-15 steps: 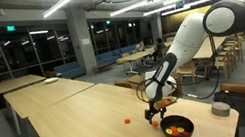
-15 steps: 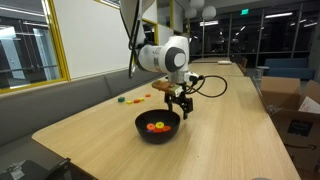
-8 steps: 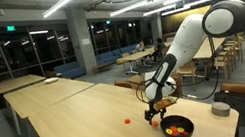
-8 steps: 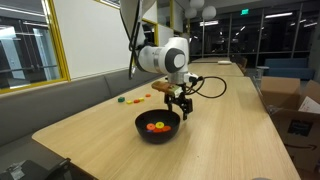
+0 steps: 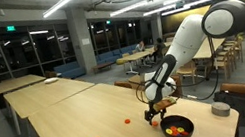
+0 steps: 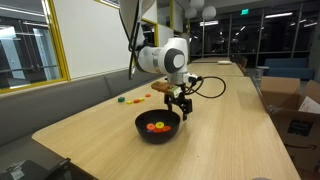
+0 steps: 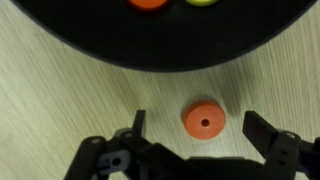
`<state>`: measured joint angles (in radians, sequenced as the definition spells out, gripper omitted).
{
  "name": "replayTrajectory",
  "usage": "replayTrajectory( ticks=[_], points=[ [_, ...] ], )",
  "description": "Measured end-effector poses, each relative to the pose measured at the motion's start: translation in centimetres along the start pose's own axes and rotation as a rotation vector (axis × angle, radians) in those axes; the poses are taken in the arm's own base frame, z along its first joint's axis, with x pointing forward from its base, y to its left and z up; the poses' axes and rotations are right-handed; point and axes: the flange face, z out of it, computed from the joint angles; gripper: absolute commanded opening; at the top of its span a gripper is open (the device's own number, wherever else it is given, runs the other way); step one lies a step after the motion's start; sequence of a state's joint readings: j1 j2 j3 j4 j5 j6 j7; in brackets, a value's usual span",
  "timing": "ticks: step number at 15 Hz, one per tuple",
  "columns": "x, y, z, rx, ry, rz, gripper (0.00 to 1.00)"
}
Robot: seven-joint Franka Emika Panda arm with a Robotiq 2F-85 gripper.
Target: Pick up some of the objects from the table and put them in the bowl
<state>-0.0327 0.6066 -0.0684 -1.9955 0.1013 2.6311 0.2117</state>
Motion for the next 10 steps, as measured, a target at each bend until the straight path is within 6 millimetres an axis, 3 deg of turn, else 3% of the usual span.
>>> replayTrajectory(
  ticks=[4,5,10],
  points=[
    [0.01,-0.20,-0.07,-0.005,0.003,0.003,1.00],
    [0.03,-0.25,-0.11,-0.007,0.005,0.003,0.82],
    [0.13,-0.57,-0.31,-0.022,0.014,-0.004,0.42]
  ],
)
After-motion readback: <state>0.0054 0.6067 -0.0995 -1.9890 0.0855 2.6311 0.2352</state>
